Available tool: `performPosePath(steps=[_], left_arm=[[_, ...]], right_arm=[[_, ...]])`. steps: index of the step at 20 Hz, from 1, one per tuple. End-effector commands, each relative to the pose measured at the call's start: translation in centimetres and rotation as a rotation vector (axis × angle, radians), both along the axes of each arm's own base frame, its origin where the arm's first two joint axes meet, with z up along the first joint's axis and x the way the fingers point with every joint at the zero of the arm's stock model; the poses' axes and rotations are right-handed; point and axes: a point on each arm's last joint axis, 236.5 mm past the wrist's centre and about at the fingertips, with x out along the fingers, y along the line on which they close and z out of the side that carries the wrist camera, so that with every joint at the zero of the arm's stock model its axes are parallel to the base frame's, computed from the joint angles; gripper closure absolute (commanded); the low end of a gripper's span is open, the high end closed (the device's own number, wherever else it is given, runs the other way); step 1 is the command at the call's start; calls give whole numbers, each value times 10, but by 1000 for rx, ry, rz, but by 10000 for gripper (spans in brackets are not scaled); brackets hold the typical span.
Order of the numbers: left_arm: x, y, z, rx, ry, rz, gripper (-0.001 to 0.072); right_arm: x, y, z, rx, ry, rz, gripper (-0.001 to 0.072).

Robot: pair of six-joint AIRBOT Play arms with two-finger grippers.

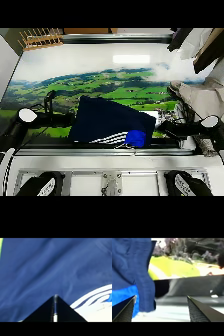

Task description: Fold the clothes and pants, and hang the long-sleeved shirts on hangers.

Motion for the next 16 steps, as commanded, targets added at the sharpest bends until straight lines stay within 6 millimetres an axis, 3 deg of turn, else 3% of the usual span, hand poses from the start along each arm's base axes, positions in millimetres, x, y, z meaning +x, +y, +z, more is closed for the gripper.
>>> performPosePath(steps=[1,6,13,14,16], left_arm=[[2,-29,8,0,-58,-64,703],[0,-54,11,-1,-103,-125,703],[-2,-56,11,-5,-94,-124,704],[-2,-56,11,-5,-94,-124,703],[-2,-56,10,-5,-94,-124,703]], right_arm=[[17,20,-22,165,-39,-75,-8],[34,80,-44,284,-24,-34,-8],[42,174,-52,312,-34,105,-8],[44,184,-51,315,-39,120,22],[49,202,-46,309,-73,173,426]])
